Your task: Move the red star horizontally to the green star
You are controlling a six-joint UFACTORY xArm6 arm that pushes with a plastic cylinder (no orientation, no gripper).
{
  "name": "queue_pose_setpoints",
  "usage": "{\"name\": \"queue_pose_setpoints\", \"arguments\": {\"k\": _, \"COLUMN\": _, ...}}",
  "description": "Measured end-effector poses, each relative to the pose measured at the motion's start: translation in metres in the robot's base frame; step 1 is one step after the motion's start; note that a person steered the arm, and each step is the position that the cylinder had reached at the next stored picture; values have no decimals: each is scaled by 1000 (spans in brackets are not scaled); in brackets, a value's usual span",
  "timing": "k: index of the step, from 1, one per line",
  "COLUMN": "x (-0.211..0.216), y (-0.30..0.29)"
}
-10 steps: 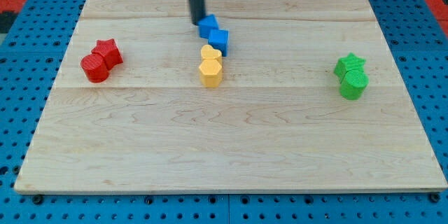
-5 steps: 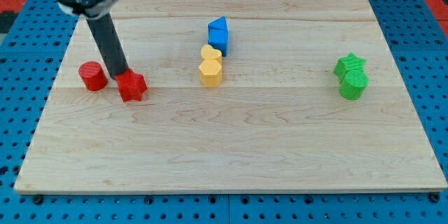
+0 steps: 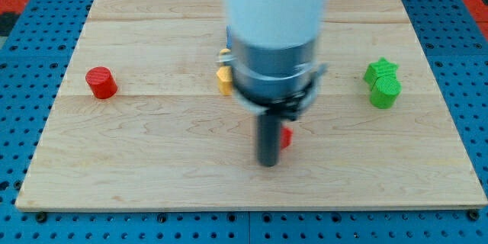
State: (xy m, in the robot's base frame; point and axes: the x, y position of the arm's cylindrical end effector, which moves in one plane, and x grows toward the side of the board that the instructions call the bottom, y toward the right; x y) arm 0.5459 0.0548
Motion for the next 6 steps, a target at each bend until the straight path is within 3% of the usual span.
{"name": "queue_pose_setpoints", "arguments": {"k": 1, "x": -42, "y": 40}}
{"name": "queue_pose_setpoints", "arguments": {"k": 3, "x": 6, "y": -16}}
{"name": "queue_pose_setpoints", "arguments": {"k": 4, "x": -38, "y": -15}}
{"name": "queue_pose_setpoints", "arguments": {"k": 5, "x": -80, "y": 34}}
{"name": "queue_pose_setpoints", "arguments": {"k": 6, "x": -81, "y": 40}}
